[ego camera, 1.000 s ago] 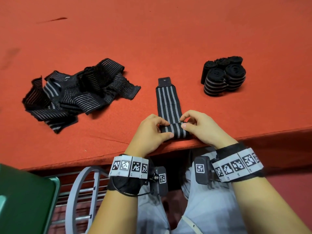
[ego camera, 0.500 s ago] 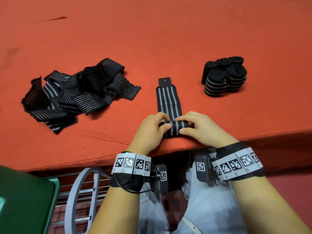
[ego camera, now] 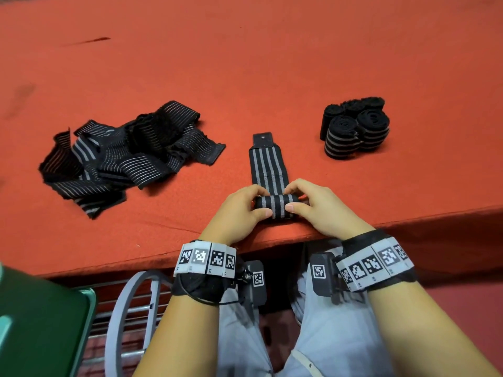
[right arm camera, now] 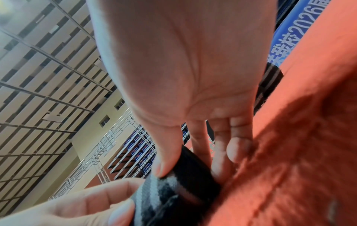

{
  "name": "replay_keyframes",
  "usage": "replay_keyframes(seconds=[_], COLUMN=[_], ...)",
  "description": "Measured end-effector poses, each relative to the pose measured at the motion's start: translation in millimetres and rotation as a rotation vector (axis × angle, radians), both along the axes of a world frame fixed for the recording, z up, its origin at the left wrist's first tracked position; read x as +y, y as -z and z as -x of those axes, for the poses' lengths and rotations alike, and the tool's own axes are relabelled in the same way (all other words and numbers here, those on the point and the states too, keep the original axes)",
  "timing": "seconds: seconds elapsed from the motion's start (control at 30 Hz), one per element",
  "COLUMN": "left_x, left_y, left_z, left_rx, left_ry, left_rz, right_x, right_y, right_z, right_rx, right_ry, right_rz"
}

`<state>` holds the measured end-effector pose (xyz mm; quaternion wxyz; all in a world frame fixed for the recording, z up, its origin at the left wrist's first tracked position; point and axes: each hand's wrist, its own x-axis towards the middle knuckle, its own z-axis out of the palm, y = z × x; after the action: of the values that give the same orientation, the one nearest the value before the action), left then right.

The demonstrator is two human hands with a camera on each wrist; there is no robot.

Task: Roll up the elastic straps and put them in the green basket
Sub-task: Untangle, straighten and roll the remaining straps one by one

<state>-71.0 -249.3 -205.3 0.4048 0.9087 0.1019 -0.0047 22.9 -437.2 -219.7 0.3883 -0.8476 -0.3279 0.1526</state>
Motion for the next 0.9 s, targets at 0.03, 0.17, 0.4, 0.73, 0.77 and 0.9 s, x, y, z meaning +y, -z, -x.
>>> replay_keyframes(seconds=[0.03,0.17,0.4,0.73,0.77,0.9], left_x=[-1,-6,-9,-11,-12,-11], left_y=[-3,-5,3,2,2,4], left_z=[2,13,22,23,22,17], left_rx=[0.035,0.116,0.113,0.054,0.038,-0.020], left_ry=[0.010,0.046,0.044,0.009,-0.003,-0.049], left_rz=[0.029,0.153,0.312,0.418,0.414,0.274], right_x=[-2,-8,-12,-8,-5,2], right_y=[-2,-8,-11,-1,0,1], right_z=[2,7,14,5,4,0], right_rx=[0.013,0.024,0.081,0.098,0.094,0.096], right_ry=[-0.014,-0.063,-0.088,-0.072,-0.059,0.005], right_rz=[0.011,0.057,0.047,0.018,0.016,-0.013])
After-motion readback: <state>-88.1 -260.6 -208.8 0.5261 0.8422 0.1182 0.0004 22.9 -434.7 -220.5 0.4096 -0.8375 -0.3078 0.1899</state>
